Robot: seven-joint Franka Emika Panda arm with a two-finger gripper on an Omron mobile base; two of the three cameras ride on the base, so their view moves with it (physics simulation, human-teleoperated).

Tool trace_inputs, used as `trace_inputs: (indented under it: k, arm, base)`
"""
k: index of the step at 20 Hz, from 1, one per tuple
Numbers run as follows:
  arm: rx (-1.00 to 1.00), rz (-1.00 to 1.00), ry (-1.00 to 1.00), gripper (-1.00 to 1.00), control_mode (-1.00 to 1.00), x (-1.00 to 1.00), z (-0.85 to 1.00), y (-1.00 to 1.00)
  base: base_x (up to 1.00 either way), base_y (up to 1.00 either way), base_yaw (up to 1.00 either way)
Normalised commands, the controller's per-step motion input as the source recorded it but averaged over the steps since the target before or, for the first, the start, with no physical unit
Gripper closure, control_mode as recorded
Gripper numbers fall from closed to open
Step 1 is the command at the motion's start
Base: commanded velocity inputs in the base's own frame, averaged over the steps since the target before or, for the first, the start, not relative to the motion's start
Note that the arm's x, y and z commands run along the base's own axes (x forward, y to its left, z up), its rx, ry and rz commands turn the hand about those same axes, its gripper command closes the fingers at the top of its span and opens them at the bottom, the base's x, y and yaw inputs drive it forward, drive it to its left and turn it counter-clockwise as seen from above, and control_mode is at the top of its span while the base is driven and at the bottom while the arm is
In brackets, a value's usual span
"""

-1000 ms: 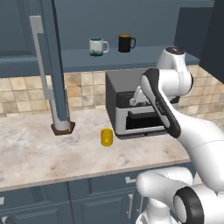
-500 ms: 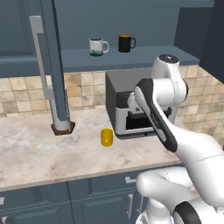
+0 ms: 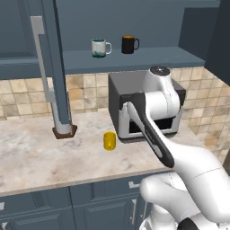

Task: Pick the mug on the counter and place it in the cabinet with the handle facing the right, like the mugs already inside.

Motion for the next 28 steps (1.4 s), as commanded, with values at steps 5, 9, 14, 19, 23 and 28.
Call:
trace_inputs:
  k: [5,9,14,19,23,28]
  arm:
    - [0.00,-0.02,0.00,-1.00,-1.00,-0.01,-0.24,0.25]
    - [0.00,-0.04,0.00,-1.00,-1.00,0.00,-0.30,0.20]
    - [0.00,-0.05,0.00,-1.00,-1.00,-0.02,-0.26,0.19]
    - [0.00,-0.05,0.00,-1.00,-1.00,0.00,-0.22,0.20]
    - [0.00,-0.05,-0.01,-1.00,-1.00,0.00,-0.22,0.19]
    - [0.00,-0.06,0.00,-1.00,-1.00,0.00,-0.19,0.09]
  base:
    - [0.00,0.00,0.00]
    - [0.00,0.00,0.00]
    - [0.00,0.00,0.00]
    - [0.00,0.00,0.00]
    - [0.00,0.00,0.00]
    - [0.00,0.00,0.00]
